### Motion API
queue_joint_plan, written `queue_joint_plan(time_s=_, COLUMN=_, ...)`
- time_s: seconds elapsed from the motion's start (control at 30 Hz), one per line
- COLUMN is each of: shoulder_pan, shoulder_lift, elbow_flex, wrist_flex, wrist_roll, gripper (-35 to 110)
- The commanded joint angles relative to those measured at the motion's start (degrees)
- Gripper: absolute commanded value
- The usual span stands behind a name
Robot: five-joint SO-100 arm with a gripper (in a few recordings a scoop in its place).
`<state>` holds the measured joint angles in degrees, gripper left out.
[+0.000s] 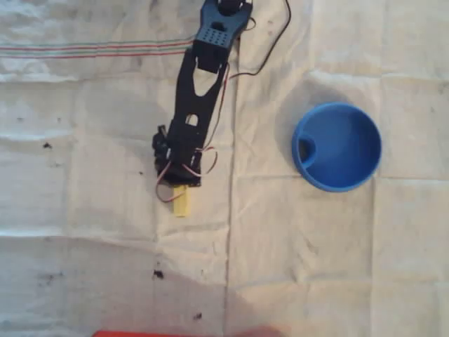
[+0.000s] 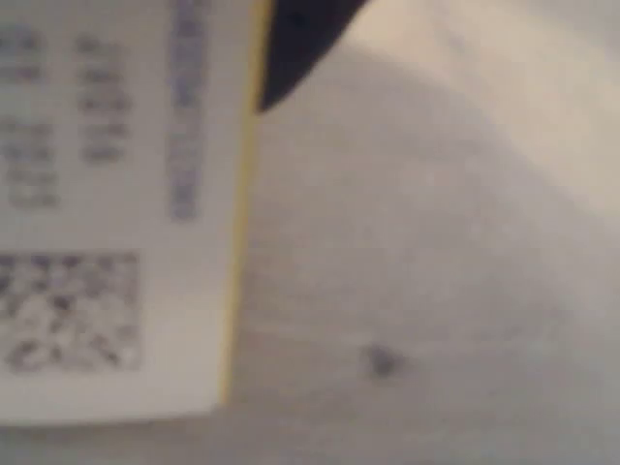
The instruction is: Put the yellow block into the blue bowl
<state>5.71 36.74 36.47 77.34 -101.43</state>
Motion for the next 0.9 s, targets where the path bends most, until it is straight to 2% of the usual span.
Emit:
queue_joint_plan(time_s=0.0, shoulder_pan=-1.6, shoulder_lift=9.4, elbow_flex=-4.3, wrist_flex=0.1, wrist_roll=6.2, gripper=0)
queue_joint_plan(time_s=0.2, shoulder_pan=-6.7, shoulder_lift=19.1, elbow_flex=-3.6, wrist_flex=2.0, wrist_roll=13.9, gripper=0)
queue_joint_plan(time_s=0.47, shoulder_pan=-20.2, shoulder_lift=27.7, elbow_flex=-4.2, wrist_flex=10.0, wrist_roll=22.3, gripper=0)
queue_joint_plan(time_s=0.87, shoulder_pan=-37.4, shoulder_lift=30.1, elbow_flex=-3.6, wrist_flex=21.9, wrist_roll=31.7, gripper=0)
